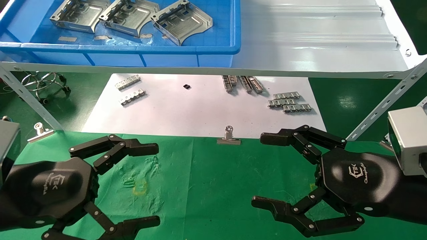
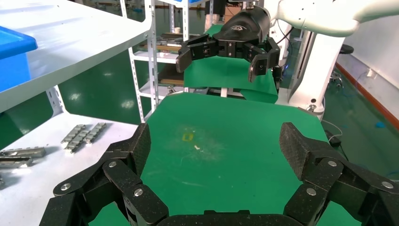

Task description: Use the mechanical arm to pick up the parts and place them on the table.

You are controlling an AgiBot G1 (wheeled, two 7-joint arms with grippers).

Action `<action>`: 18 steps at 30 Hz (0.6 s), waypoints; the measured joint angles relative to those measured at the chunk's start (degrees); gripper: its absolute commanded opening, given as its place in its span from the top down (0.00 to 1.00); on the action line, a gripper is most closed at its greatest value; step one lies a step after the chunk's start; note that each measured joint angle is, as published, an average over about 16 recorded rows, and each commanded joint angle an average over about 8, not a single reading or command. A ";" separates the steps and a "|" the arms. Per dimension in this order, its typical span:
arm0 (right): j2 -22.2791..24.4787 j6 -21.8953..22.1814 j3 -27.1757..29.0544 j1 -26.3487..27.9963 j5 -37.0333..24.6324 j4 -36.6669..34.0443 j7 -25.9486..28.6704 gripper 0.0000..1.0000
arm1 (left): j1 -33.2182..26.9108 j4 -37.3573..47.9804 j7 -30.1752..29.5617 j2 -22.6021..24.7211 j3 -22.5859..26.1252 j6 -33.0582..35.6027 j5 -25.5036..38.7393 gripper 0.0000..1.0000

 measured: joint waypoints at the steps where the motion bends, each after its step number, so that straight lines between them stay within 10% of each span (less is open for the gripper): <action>1: 0.00 0.00 0.00 0.00 0.00 0.00 0.00 0.00 | 0.00 0.00 0.00 0.00 0.00 0.00 0.00 0.00; 10: 0.00 0.00 0.00 0.00 0.00 0.00 0.00 0.06 | 0.00 0.00 0.00 0.00 0.00 0.00 0.00 0.00; 18: 0.00 0.00 0.00 0.00 0.00 0.00 0.00 1.00 | -0.05 0.29 -0.36 0.12 0.01 -0.50 -0.01 0.00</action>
